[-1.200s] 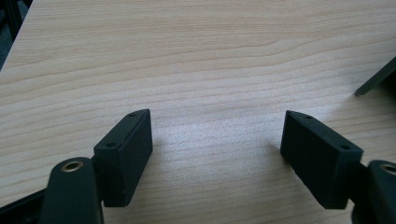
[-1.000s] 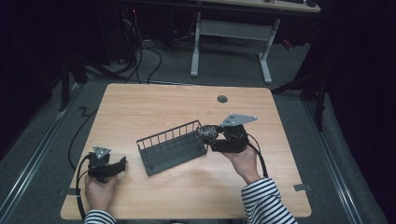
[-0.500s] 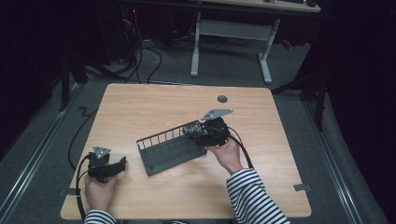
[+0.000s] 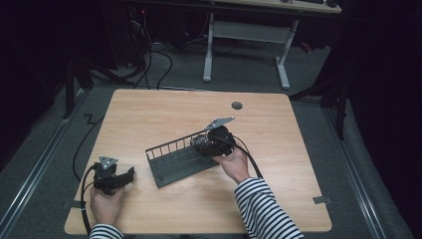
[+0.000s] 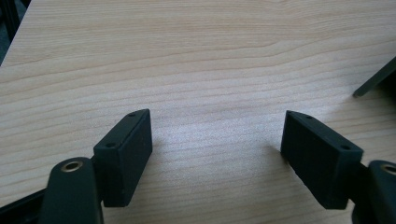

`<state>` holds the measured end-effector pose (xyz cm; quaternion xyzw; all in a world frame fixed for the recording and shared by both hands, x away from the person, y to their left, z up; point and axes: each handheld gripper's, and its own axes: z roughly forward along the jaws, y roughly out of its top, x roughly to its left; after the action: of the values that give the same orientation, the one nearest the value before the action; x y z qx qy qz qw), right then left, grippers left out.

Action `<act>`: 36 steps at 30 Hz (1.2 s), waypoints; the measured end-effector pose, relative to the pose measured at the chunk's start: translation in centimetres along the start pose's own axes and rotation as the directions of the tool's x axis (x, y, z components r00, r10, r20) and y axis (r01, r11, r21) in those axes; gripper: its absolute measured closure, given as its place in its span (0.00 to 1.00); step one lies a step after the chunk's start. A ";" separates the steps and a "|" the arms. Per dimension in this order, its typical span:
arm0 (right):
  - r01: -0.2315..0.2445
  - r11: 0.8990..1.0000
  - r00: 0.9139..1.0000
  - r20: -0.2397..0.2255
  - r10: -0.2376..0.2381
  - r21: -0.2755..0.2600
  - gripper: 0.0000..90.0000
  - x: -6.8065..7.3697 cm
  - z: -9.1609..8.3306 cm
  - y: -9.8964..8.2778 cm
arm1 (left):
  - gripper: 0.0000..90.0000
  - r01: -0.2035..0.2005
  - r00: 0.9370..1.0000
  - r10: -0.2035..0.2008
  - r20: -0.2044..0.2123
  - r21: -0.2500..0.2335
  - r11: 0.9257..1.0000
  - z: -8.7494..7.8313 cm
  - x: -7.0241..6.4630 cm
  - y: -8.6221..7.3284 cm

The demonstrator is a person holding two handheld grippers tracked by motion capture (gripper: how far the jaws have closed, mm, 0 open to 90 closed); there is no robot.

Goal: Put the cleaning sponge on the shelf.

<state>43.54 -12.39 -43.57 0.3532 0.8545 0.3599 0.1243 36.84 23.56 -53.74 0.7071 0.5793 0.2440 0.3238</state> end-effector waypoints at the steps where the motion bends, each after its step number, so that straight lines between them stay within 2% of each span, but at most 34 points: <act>1: 0.000 1.000 1.000 0.000 0.000 0.000 0.43 0.0 0.0 0.0 | 0.28 0.000 1.000 0.000 0.000 0.000 1.000 0.0 0.0 0.0; 5: 0.004 0.999 1.000 -0.001 -0.004 0.033 0.43 -0.1 0.7 0.0 | 0.28 0.002 1.000 -0.002 0.003 -0.003 1.000 0.0 0.0 0.0; 6: -0.009 0.999 1.000 -0.006 0.009 0.040 0.43 -0.1 0.9 -0.1 | 0.28 0.003 1.000 -0.003 0.004 -0.002 1.000 0.0 0.1 0.0; 14: -0.013 0.999 1.000 -0.008 0.013 0.049 0.42 -0.1 1.4 -0.1 | 0.28 0.002 1.000 -0.002 0.004 -0.002 1.000 0.0 0.1 0.0; 23: -0.030 0.999 0.999 -0.019 0.030 0.013 0.37 -0.6 0.7 -0.4 | 0.28 0.002 1.000 -0.002 0.004 -0.002 1.000 0.0 0.1 0.0; 30: -0.051 0.997 0.999 -0.011 0.051 -0.051 0.38 -1.1 -1.3 -0.3 | 0.28 0.002 1.000 -0.002 0.003 -0.003 1.000 0.0 0.0 0.0; 33: -0.051 0.997 0.999 -0.008 0.051 -0.062 0.39 -1.2 -1.8 -0.3 | 0.28 0.000 1.000 0.000 0.001 -0.001 1.000 0.0 0.0 0.0; 36: -0.059 0.995 0.998 0.008 0.060 -0.085 0.40 -1.6 -2.9 -0.4 | 0.28 0.002 1.000 -0.002 0.002 -0.003 1.000 0.0 0.0 0.0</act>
<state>43.10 -15.22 -41.88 0.3748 0.8269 0.3976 0.1331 36.87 23.60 -53.75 0.7064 0.5792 0.2436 0.3257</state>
